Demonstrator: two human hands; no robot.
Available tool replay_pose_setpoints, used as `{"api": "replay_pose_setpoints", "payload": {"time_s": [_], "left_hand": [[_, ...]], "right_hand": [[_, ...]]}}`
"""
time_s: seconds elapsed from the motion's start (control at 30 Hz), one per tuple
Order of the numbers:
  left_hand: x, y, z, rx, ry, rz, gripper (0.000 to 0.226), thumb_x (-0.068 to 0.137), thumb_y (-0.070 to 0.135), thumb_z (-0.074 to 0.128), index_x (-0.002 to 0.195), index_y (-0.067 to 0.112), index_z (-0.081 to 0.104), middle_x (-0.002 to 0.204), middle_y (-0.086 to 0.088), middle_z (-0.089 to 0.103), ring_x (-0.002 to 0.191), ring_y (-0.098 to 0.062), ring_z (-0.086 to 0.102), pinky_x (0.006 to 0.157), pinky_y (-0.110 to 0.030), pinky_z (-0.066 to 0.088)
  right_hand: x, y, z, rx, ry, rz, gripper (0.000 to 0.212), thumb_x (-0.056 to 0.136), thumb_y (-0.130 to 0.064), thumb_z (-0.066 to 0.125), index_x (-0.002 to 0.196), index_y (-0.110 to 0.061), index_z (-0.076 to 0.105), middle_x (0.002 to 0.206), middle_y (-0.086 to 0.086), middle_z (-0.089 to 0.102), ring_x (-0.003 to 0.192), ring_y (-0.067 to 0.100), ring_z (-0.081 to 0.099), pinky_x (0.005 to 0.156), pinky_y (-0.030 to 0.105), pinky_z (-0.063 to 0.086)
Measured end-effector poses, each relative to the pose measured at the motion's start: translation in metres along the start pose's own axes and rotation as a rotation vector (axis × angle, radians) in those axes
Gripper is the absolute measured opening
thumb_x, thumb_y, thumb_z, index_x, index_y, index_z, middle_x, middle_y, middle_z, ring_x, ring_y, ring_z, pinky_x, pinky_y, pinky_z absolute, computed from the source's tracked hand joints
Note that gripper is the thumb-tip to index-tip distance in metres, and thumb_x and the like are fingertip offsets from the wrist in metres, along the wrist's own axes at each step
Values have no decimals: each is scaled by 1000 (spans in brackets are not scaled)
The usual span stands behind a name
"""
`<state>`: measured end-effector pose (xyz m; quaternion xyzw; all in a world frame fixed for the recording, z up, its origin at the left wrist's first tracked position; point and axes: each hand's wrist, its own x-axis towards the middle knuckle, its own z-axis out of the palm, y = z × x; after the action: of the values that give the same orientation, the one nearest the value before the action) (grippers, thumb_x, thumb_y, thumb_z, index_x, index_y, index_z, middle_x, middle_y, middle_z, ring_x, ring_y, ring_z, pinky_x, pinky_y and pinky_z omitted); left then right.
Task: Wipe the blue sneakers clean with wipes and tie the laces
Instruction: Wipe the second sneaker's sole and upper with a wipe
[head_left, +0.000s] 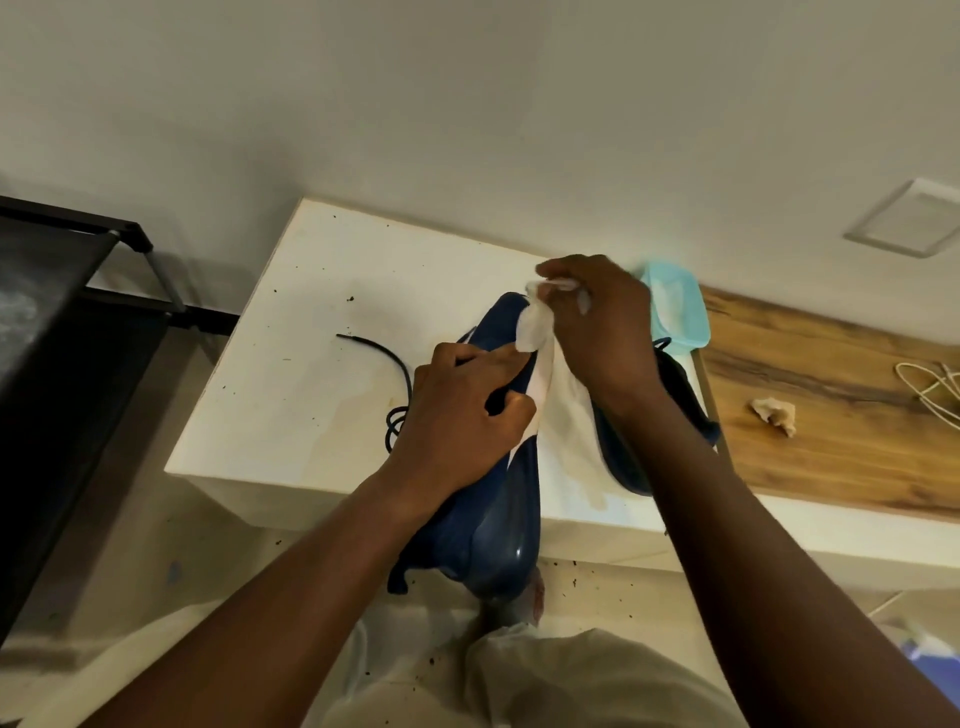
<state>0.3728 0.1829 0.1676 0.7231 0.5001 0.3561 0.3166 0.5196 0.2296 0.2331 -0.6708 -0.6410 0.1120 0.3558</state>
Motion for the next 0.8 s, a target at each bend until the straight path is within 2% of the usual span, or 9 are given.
{"api": "replay_pose_setpoints", "payload": {"time_s": [0.07,0.17,0.23,0.3,0.43,0.57,0.67,0.8], "left_hand": [[1,-2,2,-39,25,-18,55,84,34,55,139,35,60,108,24,49,119,-9,43,104,-37,43],[2,-3,3,-54,31,-9,55,82,37,60,137,32,63,115,16,58,122,-11,46,106,-45,45],[2,-5,3,-63,39,-1,56,82,38,62,137,29,62,125,10,64,124,-13,48,107,-46,45],[2,-6,3,-77,35,-12,56,84,38,60,138,25,62,134,8,64,128,-14,47,109,-46,43],[2,-7,3,-84,-5,-41,54,87,37,54,140,25,61,139,6,62,131,-16,45,112,-44,41],[0,-8,5,-63,-23,-37,53,92,41,69,142,27,58,138,1,60,134,-18,44,114,-40,39],[0,-11,5,-47,-23,-38,59,88,47,70,142,26,58,136,-3,59,134,-21,45,113,-42,40],[4,-19,4,-93,-42,-59,58,87,52,61,140,28,59,133,-3,61,129,-22,52,108,-48,46]], "right_hand": [[-3,4,6,-88,-140,-7,24,96,0,55,113,-4,71,109,6,68,91,11,63,81,8,40],[-33,16,7,-221,-111,-73,28,95,-3,54,116,-8,72,105,14,64,97,24,59,77,21,36],[-68,21,3,-205,-75,-67,30,95,-4,57,119,-15,71,100,6,62,94,16,58,76,22,42],[-105,20,-1,-92,-81,-36,26,94,-7,62,113,-22,73,93,-3,64,85,6,60,74,19,49],[-122,20,-2,50,-97,25,20,88,-7,72,99,-23,77,87,-15,66,84,1,64,70,8,46],[-91,24,0,11,15,60,20,89,-4,67,104,-18,73,99,-6,68,90,0,61,78,11,47],[-105,17,-3,-30,-100,87,26,93,-4,62,109,-20,74,101,-5,69,90,2,62,79,13,47],[-158,9,-15,-22,-192,67,25,93,-7,67,114,-20,74,101,-7,70,91,4,64,78,11,48]]}}
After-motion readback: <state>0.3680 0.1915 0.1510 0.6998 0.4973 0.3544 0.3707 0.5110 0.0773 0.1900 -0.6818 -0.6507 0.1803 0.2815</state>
